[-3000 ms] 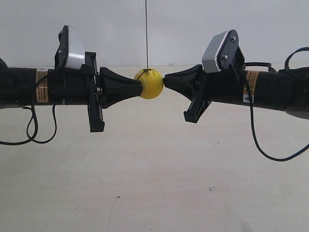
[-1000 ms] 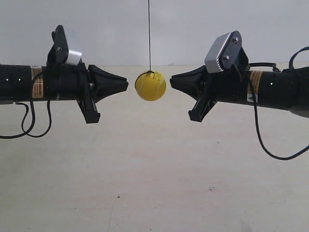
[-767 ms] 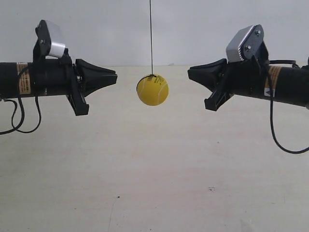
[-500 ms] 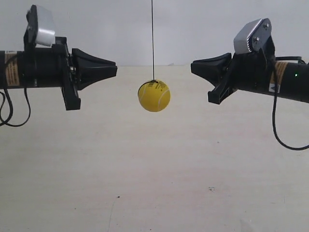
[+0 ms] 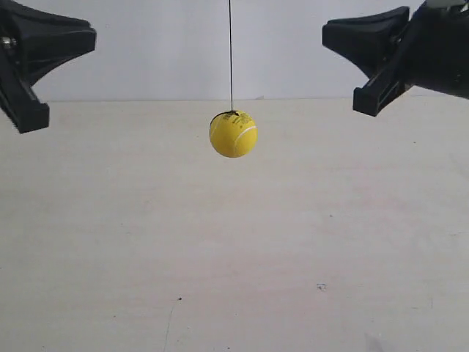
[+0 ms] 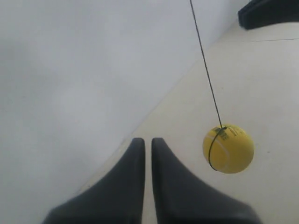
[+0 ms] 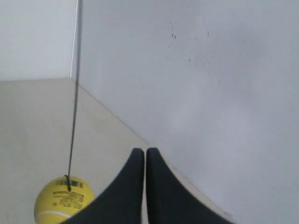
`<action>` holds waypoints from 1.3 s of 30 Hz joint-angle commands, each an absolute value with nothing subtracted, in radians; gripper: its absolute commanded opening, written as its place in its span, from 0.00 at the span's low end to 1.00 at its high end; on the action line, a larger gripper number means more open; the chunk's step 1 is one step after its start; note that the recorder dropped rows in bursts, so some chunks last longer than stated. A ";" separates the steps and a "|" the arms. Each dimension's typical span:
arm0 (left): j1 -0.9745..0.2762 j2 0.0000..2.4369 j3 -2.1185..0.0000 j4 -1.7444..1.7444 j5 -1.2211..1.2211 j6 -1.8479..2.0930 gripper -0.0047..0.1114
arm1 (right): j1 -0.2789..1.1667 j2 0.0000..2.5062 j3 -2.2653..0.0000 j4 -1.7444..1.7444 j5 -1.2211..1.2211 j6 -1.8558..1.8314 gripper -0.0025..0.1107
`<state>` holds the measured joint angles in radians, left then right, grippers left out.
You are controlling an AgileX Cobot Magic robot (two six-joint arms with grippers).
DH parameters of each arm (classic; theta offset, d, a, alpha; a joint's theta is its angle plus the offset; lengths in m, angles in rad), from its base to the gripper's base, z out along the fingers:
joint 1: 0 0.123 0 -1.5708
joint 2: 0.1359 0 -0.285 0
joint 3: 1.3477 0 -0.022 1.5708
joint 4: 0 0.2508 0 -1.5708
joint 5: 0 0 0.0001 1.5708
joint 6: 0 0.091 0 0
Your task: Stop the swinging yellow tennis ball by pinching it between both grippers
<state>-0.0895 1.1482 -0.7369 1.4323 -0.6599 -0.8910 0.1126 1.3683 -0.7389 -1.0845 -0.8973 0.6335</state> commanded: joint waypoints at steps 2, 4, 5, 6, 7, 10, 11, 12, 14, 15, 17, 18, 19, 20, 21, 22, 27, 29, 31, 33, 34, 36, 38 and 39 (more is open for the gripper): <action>-0.092 0.885 -0.585 1.387 -0.522 -0.886 0.08 | 0.110 1.175 -0.659 -1.060 -0.858 0.589 0.02; -0.092 0.790 -0.544 1.337 -0.478 -0.883 0.08 | 0.110 1.109 -0.635 -1.052 -0.856 0.574 0.02; -0.092 0.738 -0.527 1.327 -0.458 -0.883 0.08 | 0.110 1.076 -0.621 -1.052 -0.856 0.568 0.02; -0.092 0.684 -0.508 1.323 -0.447 -0.883 0.08 | 0.110 1.044 -0.608 -1.052 -0.856 0.563 0.02; -0.092 0.641 -0.492 1.323 -0.444 -0.883 0.08 | 0.110 1.019 -0.597 -1.052 -0.858 0.544 0.02; -0.092 0.501 -0.434 1.316 -0.420 -0.901 0.08 | 0.110 0.936 -0.544 -1.045 -0.892 0.456 0.02; -0.092 0.455 -0.413 1.316 -0.413 -0.906 0.08 | 0.110 0.901 -0.516 -1.023 -0.917 0.418 0.02; -0.092 0.411 -0.391 1.316 -0.410 -0.906 0.08 | 0.110 0.879 -0.497 -1.006 -0.931 0.394 0.02; -0.092 0.333 -0.351 1.316 -0.410 -0.906 0.08 | 0.110 0.827 -0.451 -0.985 -0.966 0.346 0.02; -0.092 0.300 -0.335 1.316 -0.405 -0.906 0.08 | 0.110 0.800 -0.430 -0.985 -0.978 0.329 0.02; -0.092 0.248 -0.309 1.316 -0.398 -0.906 0.08 | 0.110 0.753 -0.397 -0.985 -0.993 0.316 0.02; -0.092 0.225 -0.297 1.316 -0.398 -0.906 0.08 | 0.110 0.727 -0.380 -0.985 -0.996 0.316 0.02; -0.092 0.208 -0.291 1.316 -0.395 -0.906 0.08 | 0.110 0.707 -0.366 -0.985 -0.999 0.328 0.02; -0.092 0.188 -0.280 1.316 -0.395 -0.910 0.08 | 0.110 0.678 -0.346 -0.989 -0.999 0.352 0.02; -0.092 0.177 -0.275 1.316 -0.395 -0.917 0.08 | 0.110 0.659 -0.332 -0.994 -0.999 0.365 0.02; -0.092 0.165 -0.270 1.316 -0.395 -0.919 0.08 | 0.110 0.637 -0.315 -0.997 -0.999 0.376 0.02; -0.092 0.147 -0.256 1.316 -0.399 -0.919 0.08 | 0.110 0.563 -0.276 -1.001 -0.999 0.442 0.02; -0.092 0.147 -0.254 1.316 -0.401 -0.919 0.08 | 0.110 0.548 -0.276 -0.998 -1.009 0.467 0.02; -0.092 0.147 -0.254 1.316 -0.401 -0.919 0.08 | 0.110 0.541 -0.276 -0.998 -1.024 0.491 0.02; -0.092 0.147 -0.254 1.316 -0.401 -0.919 0.08 | 0.110 0.541 -0.276 -0.998 -1.037 0.519 0.02; -0.092 0.147 -0.254 1.316 -0.401 -0.919 0.08 | 0.110 0.541 -0.276 -0.998 -1.047 0.540 0.02; -0.092 0.147 -0.254 1.316 -0.401 -0.919 0.08 | 0.110 0.541 -0.276 -1.000 -1.043 0.572 0.02; -0.092 0.147 -0.254 1.316 -0.401 -0.919 0.08 | 0.110 0.541 -0.276 -1.000 -1.043 0.572 0.02; -0.092 0.147 -0.254 1.316 -0.401 -0.919 0.08 | 0.110 0.541 -0.276 -1.000 -1.043 0.572 0.02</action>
<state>-0.0895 0.1536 -0.2556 1.3252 -0.4071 -0.9059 0.1127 0.5438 -0.2791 -1.0047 -1.0347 0.5619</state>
